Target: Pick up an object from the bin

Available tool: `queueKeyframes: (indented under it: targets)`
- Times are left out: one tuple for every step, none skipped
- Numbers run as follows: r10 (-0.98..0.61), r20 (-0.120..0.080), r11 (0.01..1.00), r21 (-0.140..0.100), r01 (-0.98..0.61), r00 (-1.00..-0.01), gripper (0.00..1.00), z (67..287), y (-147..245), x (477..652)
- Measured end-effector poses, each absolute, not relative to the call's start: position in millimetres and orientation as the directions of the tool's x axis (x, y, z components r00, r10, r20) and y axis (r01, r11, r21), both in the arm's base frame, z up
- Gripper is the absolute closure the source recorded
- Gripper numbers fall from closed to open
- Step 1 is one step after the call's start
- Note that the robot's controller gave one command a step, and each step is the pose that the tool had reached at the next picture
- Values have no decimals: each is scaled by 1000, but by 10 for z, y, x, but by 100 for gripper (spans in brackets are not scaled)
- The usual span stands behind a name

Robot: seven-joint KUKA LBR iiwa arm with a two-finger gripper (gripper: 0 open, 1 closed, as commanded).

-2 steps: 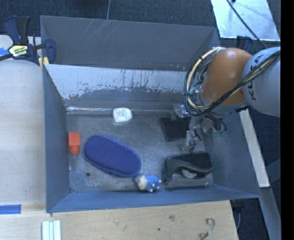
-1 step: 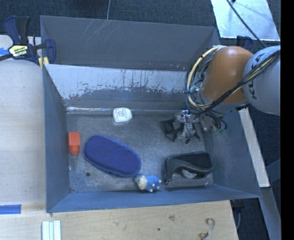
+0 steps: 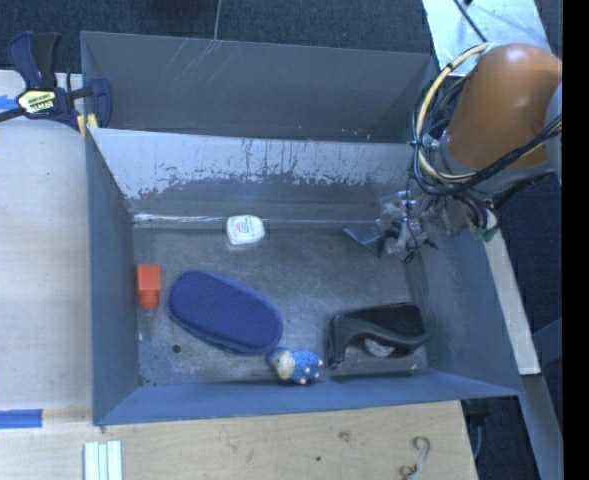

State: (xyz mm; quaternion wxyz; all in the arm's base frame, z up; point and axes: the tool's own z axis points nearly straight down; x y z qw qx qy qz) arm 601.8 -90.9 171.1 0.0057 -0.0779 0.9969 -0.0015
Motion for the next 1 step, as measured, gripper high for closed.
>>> queueKeyframes:
  targets:
    - [-122,-14,993,-4,-122,-992,100,2563,-952,6085]
